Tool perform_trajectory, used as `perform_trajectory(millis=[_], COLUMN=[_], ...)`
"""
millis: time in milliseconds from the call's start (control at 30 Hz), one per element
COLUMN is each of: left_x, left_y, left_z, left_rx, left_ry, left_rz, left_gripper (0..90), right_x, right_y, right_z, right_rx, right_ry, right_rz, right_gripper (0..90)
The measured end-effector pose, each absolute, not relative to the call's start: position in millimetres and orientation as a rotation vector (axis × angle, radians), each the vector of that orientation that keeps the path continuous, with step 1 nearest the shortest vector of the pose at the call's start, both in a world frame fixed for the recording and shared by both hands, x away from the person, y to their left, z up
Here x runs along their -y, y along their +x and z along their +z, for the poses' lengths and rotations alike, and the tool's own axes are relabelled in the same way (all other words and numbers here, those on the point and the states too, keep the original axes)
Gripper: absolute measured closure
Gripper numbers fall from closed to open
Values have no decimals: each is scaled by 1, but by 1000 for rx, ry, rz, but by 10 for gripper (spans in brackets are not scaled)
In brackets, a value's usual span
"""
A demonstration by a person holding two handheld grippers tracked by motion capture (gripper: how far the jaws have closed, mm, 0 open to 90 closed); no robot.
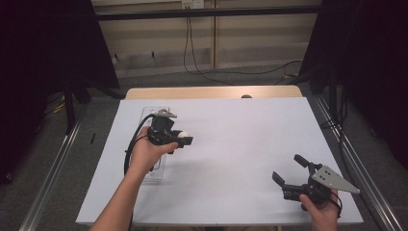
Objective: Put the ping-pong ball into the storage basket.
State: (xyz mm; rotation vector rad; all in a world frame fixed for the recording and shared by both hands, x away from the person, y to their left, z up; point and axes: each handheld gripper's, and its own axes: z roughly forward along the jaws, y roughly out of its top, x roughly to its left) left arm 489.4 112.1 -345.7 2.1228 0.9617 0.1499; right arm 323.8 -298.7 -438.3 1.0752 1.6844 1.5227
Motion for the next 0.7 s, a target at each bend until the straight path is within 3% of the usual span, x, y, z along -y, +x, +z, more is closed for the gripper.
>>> perform_trajectory(millis=[700], left_x=[-122], left_y=[492], left_z=[-343], left_rx=[-951], left_ry=[2160], left_rz=[142], left_gripper=[512], right_x=[299], right_y=[324], right_z=[-438], right_rx=[-1684], right_ry=[1072], right_rz=[1523], right_gripper=[15])
